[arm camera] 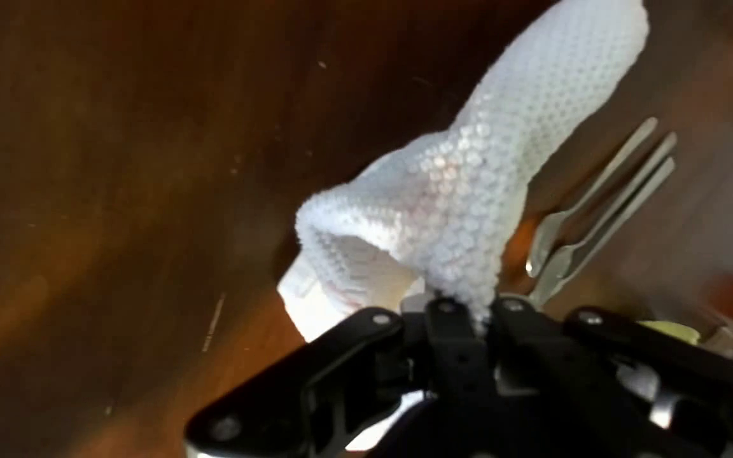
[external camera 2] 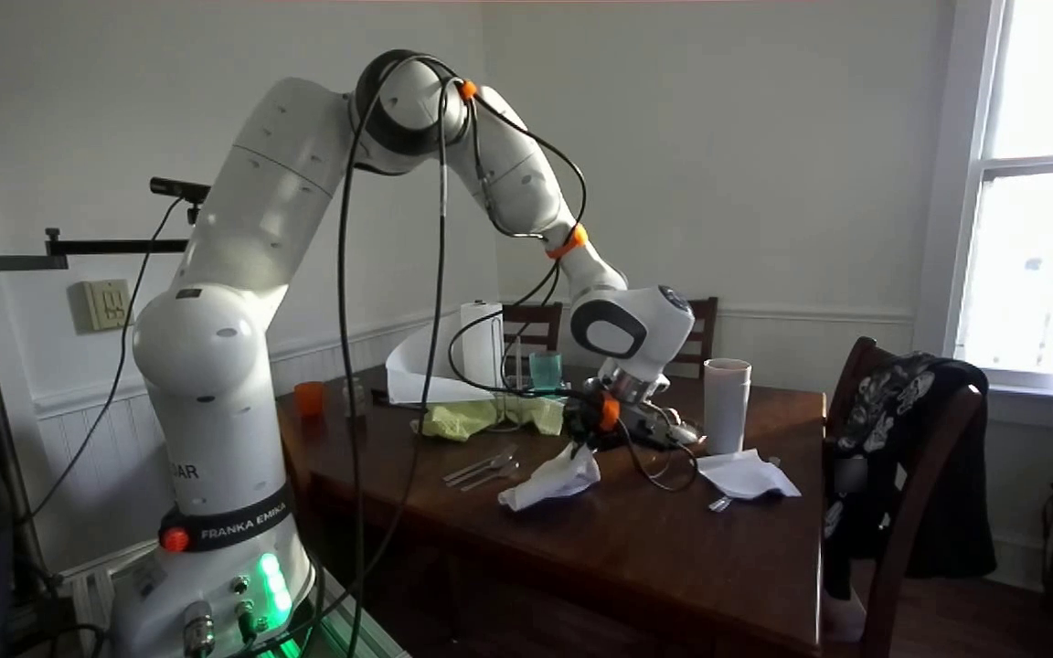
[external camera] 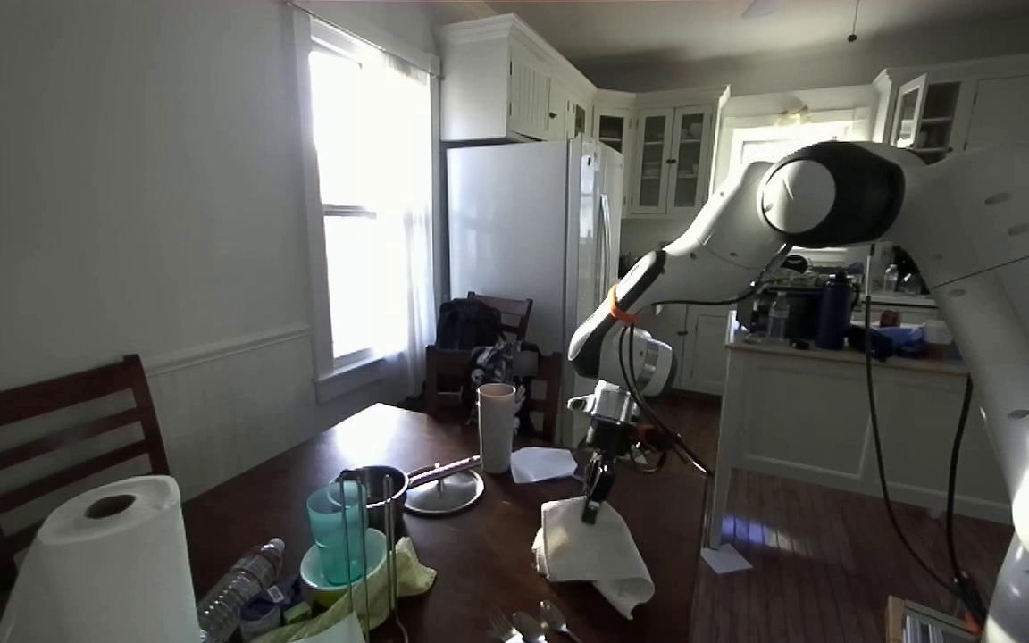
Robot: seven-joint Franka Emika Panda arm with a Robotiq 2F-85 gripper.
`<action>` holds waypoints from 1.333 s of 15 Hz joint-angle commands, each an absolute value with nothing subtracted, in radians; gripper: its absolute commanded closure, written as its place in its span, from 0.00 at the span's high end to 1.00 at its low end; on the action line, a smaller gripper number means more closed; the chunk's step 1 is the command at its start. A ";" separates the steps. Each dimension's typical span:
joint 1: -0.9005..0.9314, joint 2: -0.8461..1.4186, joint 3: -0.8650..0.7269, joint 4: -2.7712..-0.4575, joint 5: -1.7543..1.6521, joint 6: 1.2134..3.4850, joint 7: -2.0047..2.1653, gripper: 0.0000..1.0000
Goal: Fold the white cloth, then put it in the pot
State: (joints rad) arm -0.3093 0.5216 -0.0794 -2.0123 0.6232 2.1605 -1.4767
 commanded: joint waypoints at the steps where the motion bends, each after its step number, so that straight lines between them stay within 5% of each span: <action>1: -0.318 0.546 -0.078 -1.991 0.571 2.240 -1.472 0.01; 20: -0.175 0.696 -0.228 -1.985 -0.044 2.799 -0.608 0.01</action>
